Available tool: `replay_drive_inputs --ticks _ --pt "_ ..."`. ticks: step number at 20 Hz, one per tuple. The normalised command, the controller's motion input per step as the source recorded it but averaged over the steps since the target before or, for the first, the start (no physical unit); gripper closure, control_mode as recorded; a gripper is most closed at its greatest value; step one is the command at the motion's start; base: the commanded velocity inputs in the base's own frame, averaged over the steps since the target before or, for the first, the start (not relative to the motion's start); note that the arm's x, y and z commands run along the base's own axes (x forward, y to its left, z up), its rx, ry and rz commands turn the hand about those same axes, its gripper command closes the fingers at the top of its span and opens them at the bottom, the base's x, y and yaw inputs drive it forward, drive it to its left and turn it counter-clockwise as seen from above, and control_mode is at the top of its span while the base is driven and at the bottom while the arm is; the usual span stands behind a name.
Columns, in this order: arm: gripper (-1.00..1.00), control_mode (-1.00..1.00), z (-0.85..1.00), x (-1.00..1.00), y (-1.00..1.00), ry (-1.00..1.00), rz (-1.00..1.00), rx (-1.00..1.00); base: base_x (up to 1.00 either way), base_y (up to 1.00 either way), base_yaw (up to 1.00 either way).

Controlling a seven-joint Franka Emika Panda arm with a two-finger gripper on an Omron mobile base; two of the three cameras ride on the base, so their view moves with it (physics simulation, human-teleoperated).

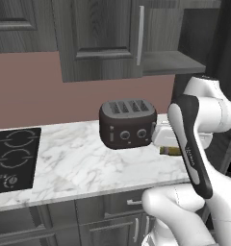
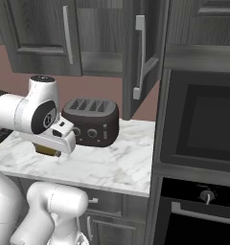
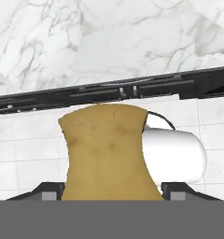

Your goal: Open the cabinet. Pick the sponge and place it next to the sink. Then close the cabinet.

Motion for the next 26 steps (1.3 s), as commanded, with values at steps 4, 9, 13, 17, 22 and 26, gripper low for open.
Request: replay_drive_inputs --ticks 4,9,13,17,22,26 --pt "1.00 -1.00 0.00 0.00 0.00 0.00 0.00 0.00 0.00 0.00 0.00" --pt "1.00 -1.00 0.00 0.00 0.00 0.00 0.00 0.00 0.00 0.00 0.00" --pt "1.00 -1.00 0.00 0.00 0.00 0.00 0.00 0.00 0.00 0.00 0.00" --pt "1.00 -1.00 0.00 -0.08 0.00 0.00 0.00 0.00 0.00 0.00 0.00" --pt "1.00 1.00 0.00 -0.03 0.00 0.00 0.00 0.00 -0.68 0.08 0.00" --pt "1.00 1.00 0.00 0.00 0.00 0.00 0.00 0.00 -1.00 0.19 0.00"
